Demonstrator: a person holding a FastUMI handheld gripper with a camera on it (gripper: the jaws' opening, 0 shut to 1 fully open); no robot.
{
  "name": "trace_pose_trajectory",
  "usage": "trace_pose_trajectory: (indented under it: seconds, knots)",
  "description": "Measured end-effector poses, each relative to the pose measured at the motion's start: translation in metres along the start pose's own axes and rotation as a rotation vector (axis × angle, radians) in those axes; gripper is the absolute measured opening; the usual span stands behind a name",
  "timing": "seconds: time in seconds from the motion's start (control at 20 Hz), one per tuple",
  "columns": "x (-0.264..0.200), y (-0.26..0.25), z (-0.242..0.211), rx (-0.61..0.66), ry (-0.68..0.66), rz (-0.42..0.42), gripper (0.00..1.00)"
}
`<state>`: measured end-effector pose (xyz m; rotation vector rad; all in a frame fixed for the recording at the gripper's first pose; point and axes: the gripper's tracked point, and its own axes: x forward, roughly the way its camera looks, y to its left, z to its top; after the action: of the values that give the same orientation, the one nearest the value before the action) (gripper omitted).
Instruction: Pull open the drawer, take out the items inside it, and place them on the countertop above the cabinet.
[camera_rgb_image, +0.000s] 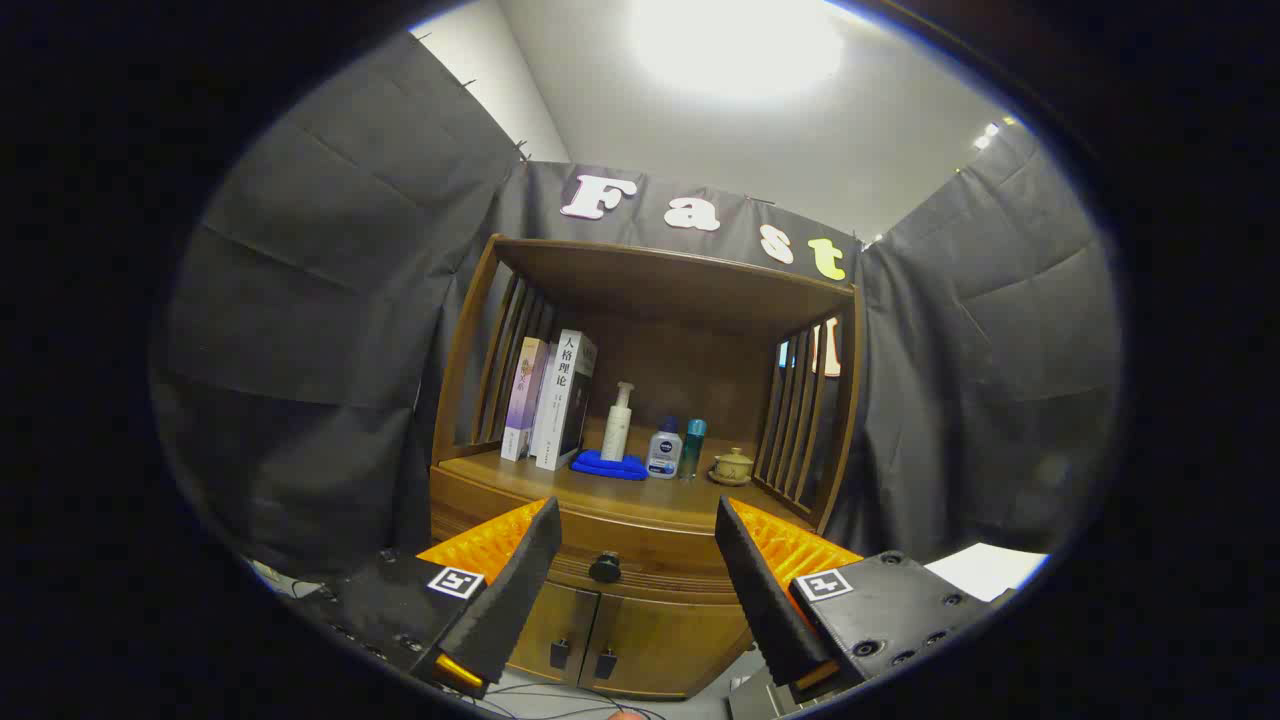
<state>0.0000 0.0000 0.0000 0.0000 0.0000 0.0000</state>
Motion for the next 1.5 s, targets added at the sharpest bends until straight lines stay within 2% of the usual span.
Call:
trace_pose_trajectory:
  seconds: [0.65,1.1,1.5]
  knots:
    - [0.0,-0.015,0.001,0.038,-0.018,-0.052,0.97]
    - [0.001,-0.016,-0.007,0.06,0.004,-0.056,0.97]
    - [0.03,-0.02,-0.011,0.089,0.019,-0.079,0.97]
